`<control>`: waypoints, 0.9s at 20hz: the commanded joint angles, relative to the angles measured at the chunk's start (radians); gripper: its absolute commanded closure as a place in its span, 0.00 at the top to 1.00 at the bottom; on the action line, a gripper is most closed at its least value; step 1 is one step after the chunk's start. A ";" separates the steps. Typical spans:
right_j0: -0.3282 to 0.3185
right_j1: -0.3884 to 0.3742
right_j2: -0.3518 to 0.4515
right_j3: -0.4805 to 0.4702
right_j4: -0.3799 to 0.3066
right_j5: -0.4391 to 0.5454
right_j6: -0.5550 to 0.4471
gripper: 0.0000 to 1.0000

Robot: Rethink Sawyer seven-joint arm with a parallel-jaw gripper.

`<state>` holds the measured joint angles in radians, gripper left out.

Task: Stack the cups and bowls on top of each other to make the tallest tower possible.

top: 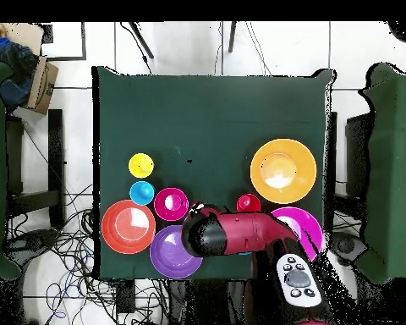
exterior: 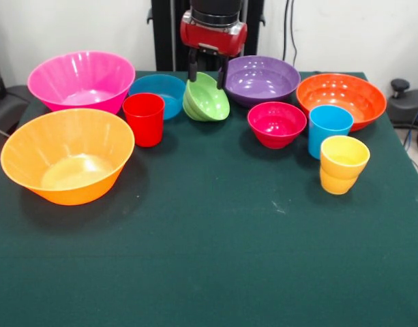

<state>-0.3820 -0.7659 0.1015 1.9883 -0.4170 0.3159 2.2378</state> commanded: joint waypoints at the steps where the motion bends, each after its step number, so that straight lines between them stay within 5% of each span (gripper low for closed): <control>1: -0.014 0.035 0.056 -0.023 -0.050 0.089 -0.074 1.00; 18: -0.016 0.023 0.063 -0.020 -0.044 0.104 -0.075 1.00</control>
<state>-0.3974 -0.7659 0.1028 1.9883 -0.4170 0.3159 2.2378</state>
